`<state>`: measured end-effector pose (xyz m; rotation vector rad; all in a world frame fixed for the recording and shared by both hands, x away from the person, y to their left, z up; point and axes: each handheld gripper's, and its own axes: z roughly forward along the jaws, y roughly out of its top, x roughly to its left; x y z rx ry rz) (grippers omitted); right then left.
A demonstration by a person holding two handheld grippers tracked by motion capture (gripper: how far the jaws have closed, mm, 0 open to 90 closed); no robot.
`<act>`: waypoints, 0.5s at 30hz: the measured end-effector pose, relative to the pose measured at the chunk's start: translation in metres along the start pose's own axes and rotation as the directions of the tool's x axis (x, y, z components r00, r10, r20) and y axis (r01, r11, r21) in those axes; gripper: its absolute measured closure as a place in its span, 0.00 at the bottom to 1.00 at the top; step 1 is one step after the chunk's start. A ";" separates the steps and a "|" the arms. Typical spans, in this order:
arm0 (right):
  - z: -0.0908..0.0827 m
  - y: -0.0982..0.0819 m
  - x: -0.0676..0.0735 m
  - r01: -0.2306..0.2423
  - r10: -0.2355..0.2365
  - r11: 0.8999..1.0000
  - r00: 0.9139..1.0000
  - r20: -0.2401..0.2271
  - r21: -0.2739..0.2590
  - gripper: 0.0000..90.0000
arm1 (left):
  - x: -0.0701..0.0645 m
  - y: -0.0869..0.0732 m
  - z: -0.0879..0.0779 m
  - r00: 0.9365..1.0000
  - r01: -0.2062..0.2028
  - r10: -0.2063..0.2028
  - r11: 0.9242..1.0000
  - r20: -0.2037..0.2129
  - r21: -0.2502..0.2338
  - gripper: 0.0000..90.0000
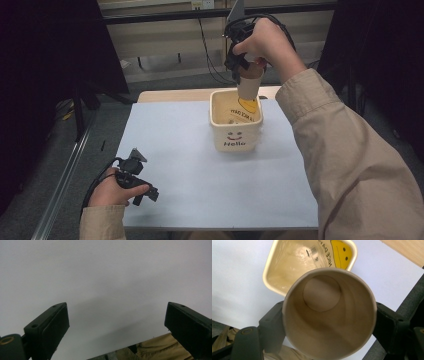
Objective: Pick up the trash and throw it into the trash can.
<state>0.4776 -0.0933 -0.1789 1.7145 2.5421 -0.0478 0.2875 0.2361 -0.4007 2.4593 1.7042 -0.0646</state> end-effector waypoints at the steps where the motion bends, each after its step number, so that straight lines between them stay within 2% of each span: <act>1: 0.000 0.000 0.000 0.000 0.000 1.000 1.000 0.000 0.000 0.24 | 0.000 0.000 0.000 1.000 0.000 0.000 1.000 0.000 0.000 0.06; 6: 0.004 0.004 0.002 -0.001 0.001 1.000 1.000 0.008 -0.005 0.24 | 0.001 0.000 0.000 1.000 -0.004 0.004 1.000 -0.001 0.002 0.06; 11: 0.011 0.005 0.005 0.033 -0.033 0.999 0.999 0.018 -0.024 0.24 | 0.000 0.000 0.000 1.000 -0.007 0.007 1.000 -0.001 -0.005 0.06; 15: 0.017 0.006 0.006 0.012 -0.012 1.000 1.000 0.010 -0.008 0.24 | 0.000 -0.001 0.000 1.000 0.001 -0.001 1.000 0.000 -0.003 0.06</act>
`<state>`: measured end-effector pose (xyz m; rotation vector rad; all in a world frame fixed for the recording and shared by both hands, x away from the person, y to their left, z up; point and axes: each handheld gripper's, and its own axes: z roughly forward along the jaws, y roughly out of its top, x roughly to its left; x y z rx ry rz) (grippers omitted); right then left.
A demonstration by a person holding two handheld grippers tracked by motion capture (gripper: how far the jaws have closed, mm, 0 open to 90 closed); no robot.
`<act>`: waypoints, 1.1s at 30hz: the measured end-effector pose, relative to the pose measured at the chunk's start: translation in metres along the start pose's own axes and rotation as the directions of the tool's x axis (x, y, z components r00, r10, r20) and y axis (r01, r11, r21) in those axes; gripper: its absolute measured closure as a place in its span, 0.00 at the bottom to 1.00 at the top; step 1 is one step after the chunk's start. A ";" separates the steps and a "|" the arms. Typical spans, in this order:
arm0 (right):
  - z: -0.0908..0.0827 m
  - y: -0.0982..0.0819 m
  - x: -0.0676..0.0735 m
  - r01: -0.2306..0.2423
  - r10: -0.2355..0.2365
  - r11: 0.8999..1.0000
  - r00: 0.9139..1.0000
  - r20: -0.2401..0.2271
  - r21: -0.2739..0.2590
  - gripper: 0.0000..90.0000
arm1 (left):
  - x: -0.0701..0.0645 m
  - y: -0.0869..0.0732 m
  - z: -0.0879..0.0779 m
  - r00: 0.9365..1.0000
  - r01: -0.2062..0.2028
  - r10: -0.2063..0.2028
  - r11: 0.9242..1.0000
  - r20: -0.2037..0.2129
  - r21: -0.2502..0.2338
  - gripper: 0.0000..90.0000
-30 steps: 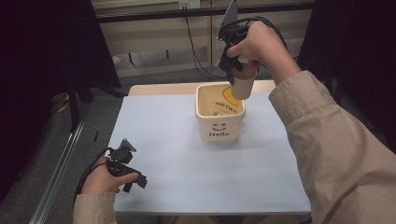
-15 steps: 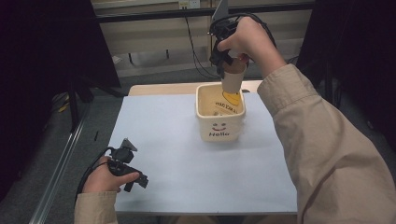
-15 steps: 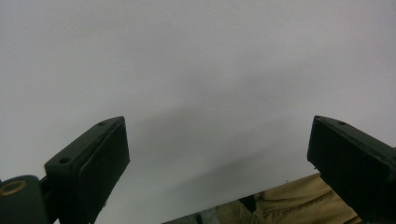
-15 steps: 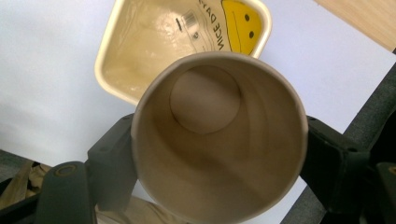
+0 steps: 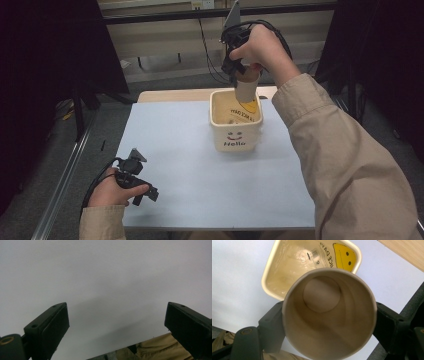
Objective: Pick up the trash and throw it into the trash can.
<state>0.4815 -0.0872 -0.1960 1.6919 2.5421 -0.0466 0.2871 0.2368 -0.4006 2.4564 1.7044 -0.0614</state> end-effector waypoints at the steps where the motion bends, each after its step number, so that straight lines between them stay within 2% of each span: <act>1: 0.002 0.000 -0.001 -0.001 0.001 1.000 1.000 -0.007 0.000 0.24 | 0.000 0.000 0.000 1.000 -0.001 0.001 1.000 0.001 -0.002 0.06; 7: 0.019 0.001 -0.004 -0.028 0.029 0.999 1.000 -0.013 0.022 0.24 | -0.001 0.000 0.000 1.000 0.001 -0.001 1.000 0.004 -0.007 0.06; 20: 0.048 0.002 0.002 -0.010 0.011 0.999 1.000 -0.018 0.049 0.23 | -0.002 0.001 -0.001 1.000 -0.004 0.004 1.000 0.007 -0.001 0.06; 33: 0.053 0.002 0.002 -0.009 0.009 0.999 1.000 -0.008 0.043 0.22 | -0.001 0.001 -0.001 1.000 -0.014 0.014 1.000 -0.008 -0.003 0.06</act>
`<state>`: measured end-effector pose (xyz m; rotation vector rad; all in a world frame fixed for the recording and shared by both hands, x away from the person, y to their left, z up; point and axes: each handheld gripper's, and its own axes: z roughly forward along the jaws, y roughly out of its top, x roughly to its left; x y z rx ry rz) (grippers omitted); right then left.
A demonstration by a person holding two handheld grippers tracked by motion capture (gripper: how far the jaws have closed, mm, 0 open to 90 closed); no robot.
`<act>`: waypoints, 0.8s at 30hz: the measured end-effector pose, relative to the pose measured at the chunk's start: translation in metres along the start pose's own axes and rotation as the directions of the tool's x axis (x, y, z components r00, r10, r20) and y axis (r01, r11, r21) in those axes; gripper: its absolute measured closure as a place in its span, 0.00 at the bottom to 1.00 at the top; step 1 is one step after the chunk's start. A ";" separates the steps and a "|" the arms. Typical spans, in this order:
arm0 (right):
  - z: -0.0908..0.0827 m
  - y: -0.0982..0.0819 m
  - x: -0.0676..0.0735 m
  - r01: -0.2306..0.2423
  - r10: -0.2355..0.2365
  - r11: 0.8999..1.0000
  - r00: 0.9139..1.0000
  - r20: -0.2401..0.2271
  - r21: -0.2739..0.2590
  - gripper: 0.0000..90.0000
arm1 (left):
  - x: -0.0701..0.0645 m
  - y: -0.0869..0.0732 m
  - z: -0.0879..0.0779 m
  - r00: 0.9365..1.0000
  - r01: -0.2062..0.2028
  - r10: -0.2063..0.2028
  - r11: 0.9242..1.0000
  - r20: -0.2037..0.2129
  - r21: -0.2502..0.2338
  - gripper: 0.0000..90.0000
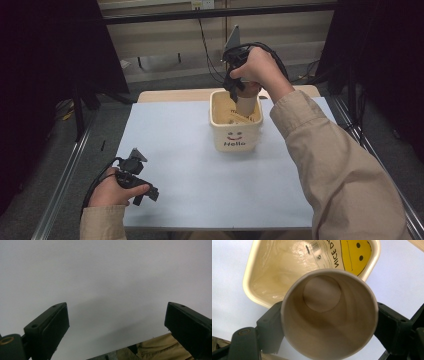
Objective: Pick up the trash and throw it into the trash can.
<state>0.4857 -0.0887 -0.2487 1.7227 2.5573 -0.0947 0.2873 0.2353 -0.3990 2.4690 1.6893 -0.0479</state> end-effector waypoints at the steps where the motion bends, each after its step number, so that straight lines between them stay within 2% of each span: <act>1: 0.000 0.000 0.000 -0.003 0.003 1.000 1.000 0.005 -0.003 0.22 | 0.000 0.000 0.000 1.000 0.001 -0.001 1.000 0.002 0.000 0.06; 10: -0.003 0.000 -0.002 -0.007 0.008 1.000 1.000 0.005 -0.028 0.15 | -0.001 0.000 0.000 1.000 -0.002 0.002 1.000 -0.008 -0.011 0.06; 14: -0.003 -0.001 -0.001 -0.004 0.005 1.000 1.000 0.005 -0.029 0.15 | -0.001 0.000 0.000 1.000 -0.003 0.003 1.000 -0.009 -0.011 0.06; 18: -0.008 -0.003 -0.003 -0.009 0.009 0.999 1.000 -0.003 -0.034 0.15 | -0.001 0.000 -0.001 1.000 -0.001 0.001 1.000 0.002 -0.009 0.06; 24: -0.017 -0.006 -0.006 -0.013 0.013 0.999 1.000 -0.002 -0.045 0.14 | -0.002 0.000 -0.001 1.000 -0.005 0.005 1.000 -0.002 -0.013 0.06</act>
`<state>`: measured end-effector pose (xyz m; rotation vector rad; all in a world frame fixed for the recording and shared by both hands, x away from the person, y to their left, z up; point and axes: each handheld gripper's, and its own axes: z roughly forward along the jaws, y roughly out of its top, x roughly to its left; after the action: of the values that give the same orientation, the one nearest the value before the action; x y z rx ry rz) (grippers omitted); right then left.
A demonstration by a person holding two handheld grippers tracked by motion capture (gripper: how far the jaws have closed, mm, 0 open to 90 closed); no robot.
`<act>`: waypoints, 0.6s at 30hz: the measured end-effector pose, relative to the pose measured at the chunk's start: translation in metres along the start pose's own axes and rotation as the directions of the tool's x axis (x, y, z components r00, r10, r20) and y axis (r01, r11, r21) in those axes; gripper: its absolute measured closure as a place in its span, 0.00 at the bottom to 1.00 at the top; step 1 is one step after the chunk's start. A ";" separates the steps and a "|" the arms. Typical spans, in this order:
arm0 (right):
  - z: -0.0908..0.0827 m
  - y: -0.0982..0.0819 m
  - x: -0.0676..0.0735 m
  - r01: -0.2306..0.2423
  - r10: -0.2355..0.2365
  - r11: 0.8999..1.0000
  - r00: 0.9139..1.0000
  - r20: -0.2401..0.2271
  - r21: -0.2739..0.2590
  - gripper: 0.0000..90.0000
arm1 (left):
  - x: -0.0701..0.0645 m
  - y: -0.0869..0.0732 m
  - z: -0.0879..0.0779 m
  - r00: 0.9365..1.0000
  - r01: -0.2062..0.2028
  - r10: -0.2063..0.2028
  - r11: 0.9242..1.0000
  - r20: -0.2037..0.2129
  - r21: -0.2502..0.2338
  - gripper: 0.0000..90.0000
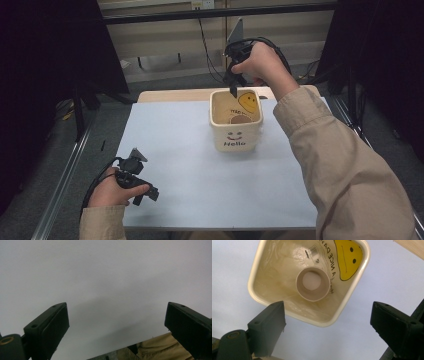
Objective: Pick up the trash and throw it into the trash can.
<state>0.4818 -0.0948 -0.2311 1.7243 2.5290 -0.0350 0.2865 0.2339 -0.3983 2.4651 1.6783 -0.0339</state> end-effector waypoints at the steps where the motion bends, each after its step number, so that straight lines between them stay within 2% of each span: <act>1: -0.002 -0.001 0.000 -0.003 0.003 1.000 1.000 -0.003 -0.004 0.14 | -0.001 0.000 0.000 1.000 0.003 -0.003 1.000 -0.003 0.000 0.06; 9: -0.022 -0.003 -0.004 -0.005 0.005 1.000 1.000 0.005 -0.021 0.13 | -0.001 0.001 -0.001 1.000 -0.011 0.011 1.000 0.002 0.003 0.06; 18: -0.044 -0.007 -0.009 -0.017 0.018 0.999 1.000 0.011 -0.043 0.12 | -0.001 0.001 0.000 1.000 -0.005 0.005 1.000 0.007 -0.004 0.06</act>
<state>0.4760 -0.1032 -0.1863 1.7249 2.4874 0.0105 0.2869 0.2330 -0.3982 2.4627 1.6679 -0.0388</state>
